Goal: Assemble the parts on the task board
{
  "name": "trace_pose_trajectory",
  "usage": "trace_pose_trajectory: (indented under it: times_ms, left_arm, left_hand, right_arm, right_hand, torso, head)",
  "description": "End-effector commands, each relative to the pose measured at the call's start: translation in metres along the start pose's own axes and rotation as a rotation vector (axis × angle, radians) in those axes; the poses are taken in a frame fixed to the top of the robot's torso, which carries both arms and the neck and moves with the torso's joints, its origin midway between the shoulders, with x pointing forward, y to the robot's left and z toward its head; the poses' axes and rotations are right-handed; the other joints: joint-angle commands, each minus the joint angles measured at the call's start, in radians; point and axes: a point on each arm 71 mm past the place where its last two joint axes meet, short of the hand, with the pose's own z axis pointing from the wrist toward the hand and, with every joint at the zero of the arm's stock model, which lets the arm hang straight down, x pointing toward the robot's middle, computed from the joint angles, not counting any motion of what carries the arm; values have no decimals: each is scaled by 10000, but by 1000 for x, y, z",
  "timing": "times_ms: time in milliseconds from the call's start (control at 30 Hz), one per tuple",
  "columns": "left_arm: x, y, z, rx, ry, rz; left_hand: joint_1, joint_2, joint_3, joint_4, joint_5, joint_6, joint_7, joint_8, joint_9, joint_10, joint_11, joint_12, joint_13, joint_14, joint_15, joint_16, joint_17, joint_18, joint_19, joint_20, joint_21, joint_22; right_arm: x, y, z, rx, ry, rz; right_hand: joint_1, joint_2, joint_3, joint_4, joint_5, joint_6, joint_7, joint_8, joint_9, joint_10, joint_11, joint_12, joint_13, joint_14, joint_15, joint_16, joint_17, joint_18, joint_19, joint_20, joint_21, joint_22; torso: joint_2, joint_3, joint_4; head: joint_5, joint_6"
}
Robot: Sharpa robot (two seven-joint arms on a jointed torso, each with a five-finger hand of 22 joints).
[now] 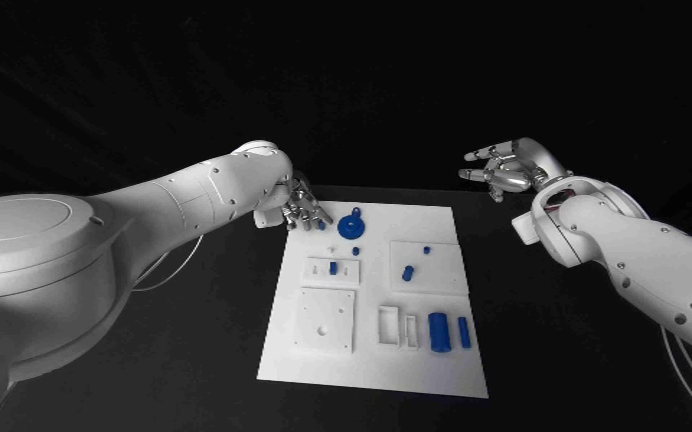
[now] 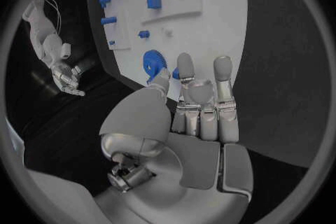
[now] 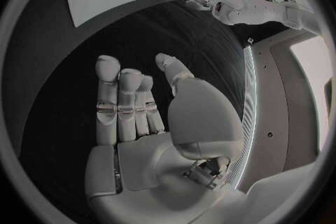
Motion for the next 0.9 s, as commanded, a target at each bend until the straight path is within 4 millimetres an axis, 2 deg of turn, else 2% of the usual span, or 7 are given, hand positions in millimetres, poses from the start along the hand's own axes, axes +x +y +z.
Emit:
trace_pose_trajectory:
  times_ms: [33,567,700,767,800,833,900]
  left_arm:
    - [2,-3,0,164,72,-109]
    - [-1,-1,0,130,-227,-180]
    - [-2,4,-2,71,-640,-364]
    - [-3,7,-4,69,-875,-537]
    - [-3,8,-5,76,-935,-614]
    - [-2,10,-6,83,-996,-738]
    - [-1,12,-8,109,-1057,-973]
  left_hand:
    - [193,40,-18,-68,-119,-75,-10,-14,22,359,42,-73,-15,-79,-20,-54,4,21,-47,-3,-65,159]
    - [856,619,295,-681,222,-125,-104,235,318,388,-3,-68,-24,-29,-15,53,158,46,-46,15,-34,168]
    - [977,641,408,-987,482,-157,-178,581,597,456,-45,-45,-323,73,-40,137,320,65,23,-3,6,168]
    - [948,628,467,-1129,713,103,-292,990,895,454,-116,106,-566,88,-52,137,339,78,53,-4,11,156]
    - [940,583,516,-1191,1104,336,-385,1225,1223,466,-159,169,-532,143,-86,158,415,76,95,-30,17,154]
    - [824,561,666,-1268,1179,175,-381,1331,1823,473,-204,226,-493,188,-92,121,445,46,128,-64,-10,144]
    - [778,533,827,-1368,1329,229,-411,1303,2190,466,-183,239,-476,219,-105,117,484,38,155,-62,-26,154]
  right_arm:
    - [1,1,0,-60,108,5]
    - [1,0,0,-39,161,0]
    - [2,0,0,-11,224,-6]
    - [2,-1,0,20,266,-17]
    - [2,-1,0,30,279,-21]
    - [1,-1,0,42,290,-26]
    - [1,-2,0,61,301,-36]
  right_hand:
    - [-19,-25,32,39,34,14,35,-34,5,-81,-18,6,-23,-54,7,-60,-7,199,158,6,-58,484]
    - [-24,-25,40,21,36,31,31,-33,5,-71,-21,21,-12,-52,6,-59,-7,197,161,4,-48,488]
    - [-38,-21,40,25,35,29,33,-34,5,-84,-18,8,-27,-57,7,-65,-11,197,159,5,-59,486]
    - [-63,-18,31,41,36,27,31,-35,4,-77,-19,15,-21,-63,9,-72,-15,198,154,6,-77,482]
    - [-63,-18,31,41,36,27,31,-35,4,-77,-19,15,-21,-63,9,-72,-15,198,154,6,-77,482]
    - [-63,-18,31,41,36,27,31,-35,4,-77,-19,15,-21,-63,9,-72,-15,198,154,6,-77,482]
    - [-63,-18,31,41,36,27,31,-35,4,-77,-19,15,-21,-63,9,-72,-15,198,154,6,-77,482]
  torso:
    - [0,-6,2]
    - [-5,-11,2]
    - [-15,-4,-6]
    - [-16,-3,6]
    - [-27,-2,18]
    - [-33,-1,30]
    - [-42,3,45]
  head:
    - [-7,-6]
    - [15,-15]
    - [45,-17]
    - [35,-13]
    - [27,-22]
    - [26,-33]
    - [29,-22]
